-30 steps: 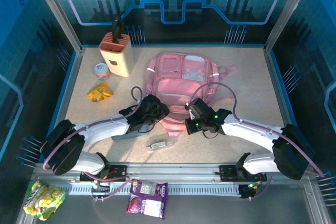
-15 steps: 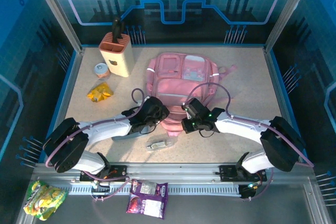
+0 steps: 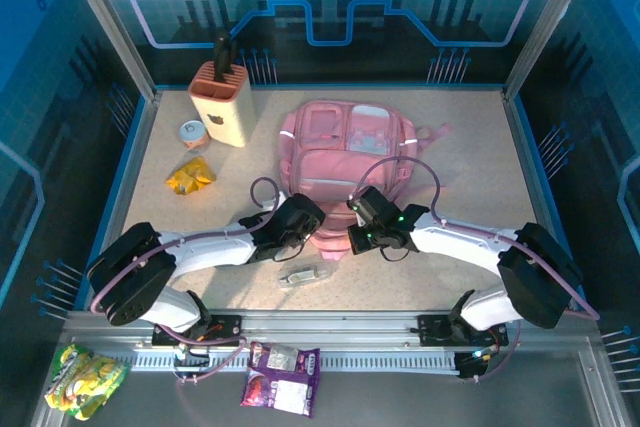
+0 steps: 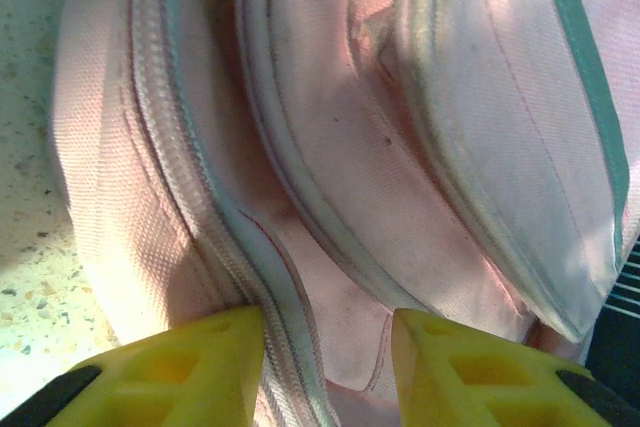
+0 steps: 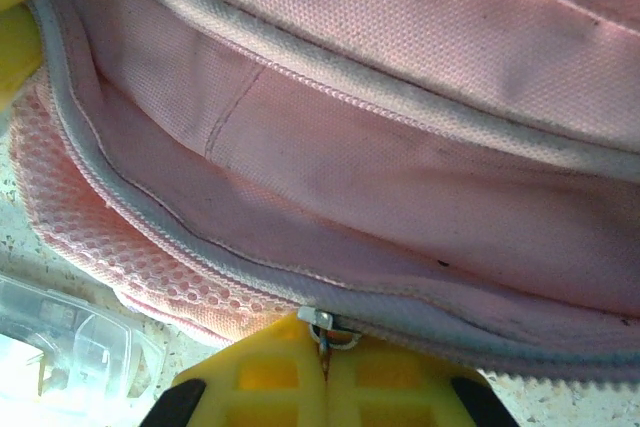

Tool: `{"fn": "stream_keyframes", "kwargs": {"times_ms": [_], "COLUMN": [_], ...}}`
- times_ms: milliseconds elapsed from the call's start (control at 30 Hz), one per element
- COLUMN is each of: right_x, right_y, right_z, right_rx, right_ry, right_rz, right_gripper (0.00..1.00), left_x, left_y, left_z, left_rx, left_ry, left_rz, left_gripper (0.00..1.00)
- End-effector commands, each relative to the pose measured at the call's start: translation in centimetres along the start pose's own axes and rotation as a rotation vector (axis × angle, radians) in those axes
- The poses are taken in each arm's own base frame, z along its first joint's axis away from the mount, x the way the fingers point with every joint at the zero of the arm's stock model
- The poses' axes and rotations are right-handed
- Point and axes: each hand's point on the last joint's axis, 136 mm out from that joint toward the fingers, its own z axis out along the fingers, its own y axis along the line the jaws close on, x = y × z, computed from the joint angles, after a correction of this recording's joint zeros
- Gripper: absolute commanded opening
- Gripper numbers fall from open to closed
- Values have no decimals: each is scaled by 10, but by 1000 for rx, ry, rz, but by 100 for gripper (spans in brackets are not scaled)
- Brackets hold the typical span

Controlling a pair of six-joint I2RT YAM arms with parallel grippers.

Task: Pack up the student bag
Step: Zip the student bag at the center of the table.

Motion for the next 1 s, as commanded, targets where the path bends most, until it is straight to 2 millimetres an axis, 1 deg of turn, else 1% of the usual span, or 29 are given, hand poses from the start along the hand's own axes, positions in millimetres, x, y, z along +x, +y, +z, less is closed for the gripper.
{"fn": "stream_keyframes", "kwargs": {"times_ms": [0, 100, 200, 333, 367, 467, 567, 733, 767, 900, 967], "right_x": [-3, -4, -2, -3, -3, -4, -5, -6, -6, -1, 2], "right_y": [-1, -1, -1, 0, 0, 1, -3, -12, -12, -21, -27], "right_z": [-2, -3, -2, -2, -2, -2, -3, -9, -10, -18, -23], "right_rx": [6, 8, 2, -2, -4, -2, 22, 74, 80, 119, 141], "right_ry": [-9, -11, -10, -13, -15, -18, -17, -20, -19, -17, -12], "right_rz": [-7, -6, -4, -2, -1, -1, -1, -5, -8, -6, -5], "right_gripper": [0, 0, 0, 0, 0, 0, 0, 0, 0, 0, 0], "left_x": [10, 5, 2, 6, 7, 11, 11, 7, 5, -9, -18], "left_y": [29, 45, 49, 39, 38, 36, 37, 37, 38, 37, 31], "left_z": [1, -8, -10, -3, -1, 6, 9, 5, 3, -8, -13], "left_rx": [-121, -192, -193, -181, -186, -199, -212, -202, -207, -206, -196], "left_ry": [-3, -57, -75, -58, -53, -44, -47, -63, -71, -116, -125], "left_rz": [-35, -40, -56, -44, -43, -37, -30, -19, -15, 12, 49], "left_gripper": [43, 49, 54, 54, 53, 43, 29, 4, 0, 0, 0]}}
